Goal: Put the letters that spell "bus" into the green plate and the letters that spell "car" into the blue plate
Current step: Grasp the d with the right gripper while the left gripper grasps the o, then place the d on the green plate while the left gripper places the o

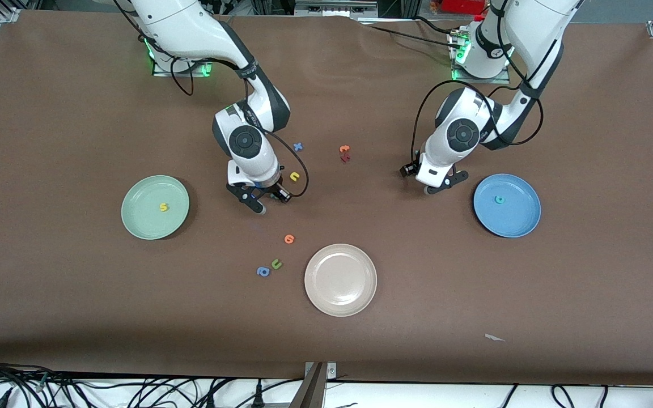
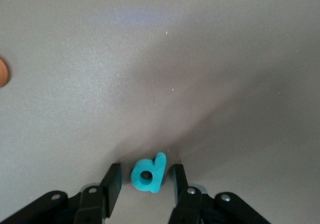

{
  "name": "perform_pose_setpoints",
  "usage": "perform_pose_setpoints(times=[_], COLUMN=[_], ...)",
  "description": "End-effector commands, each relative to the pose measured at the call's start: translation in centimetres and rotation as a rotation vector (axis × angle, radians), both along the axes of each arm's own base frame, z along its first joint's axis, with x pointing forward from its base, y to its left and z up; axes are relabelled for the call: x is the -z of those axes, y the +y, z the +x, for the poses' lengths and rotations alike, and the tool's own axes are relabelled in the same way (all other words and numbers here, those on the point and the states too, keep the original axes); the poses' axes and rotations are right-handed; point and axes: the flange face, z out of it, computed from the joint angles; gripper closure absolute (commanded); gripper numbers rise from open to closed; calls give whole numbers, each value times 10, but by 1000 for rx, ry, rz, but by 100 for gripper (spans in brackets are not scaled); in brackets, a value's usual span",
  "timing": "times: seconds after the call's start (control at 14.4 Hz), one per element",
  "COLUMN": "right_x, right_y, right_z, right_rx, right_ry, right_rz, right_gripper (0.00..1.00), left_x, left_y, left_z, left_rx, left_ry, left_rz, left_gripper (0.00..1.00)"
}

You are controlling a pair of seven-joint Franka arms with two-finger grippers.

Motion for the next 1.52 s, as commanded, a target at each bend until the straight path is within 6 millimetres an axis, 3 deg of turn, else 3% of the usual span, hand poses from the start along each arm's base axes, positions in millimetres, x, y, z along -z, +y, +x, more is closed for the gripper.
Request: perform_pose_setpoints(times=[0.0,0.14,0.35,0.55,0.69,0.9,1.32,1.46], right_x=[3,1,-15,-45,-66,-84,-70,-59], right_y=[3,4,-1,-25,-60,-134,-273,-305], right_z=[-1,0,5,24,39,57,63,58], right_rx=[9,-1,-35,-115,-193,-341,-541,-571], right_ry=[-4,-8,-10,42,76,130,199,215], right_rz=[7,7,-1,-48,-82,-110,-122,-107], right_gripper=[75,84,84,84,84,84,84,84], left_x=[-2,1,4,9,10,10,11,10], left_y=[-3,-3,-3,-3,-3,-3,-4,-4], left_z=[1,1,1,-1,0,-1,-1,-1], left_rx=[-13,-14,-15,-14,-16,-16,-14,-13], left_ry=[-10,-7,-3,6,5,7,9,8], left_rz=[2,1,-1,-1,-2,-2,-1,-2], left_gripper=[43,46,51,51,54,66,66,79])
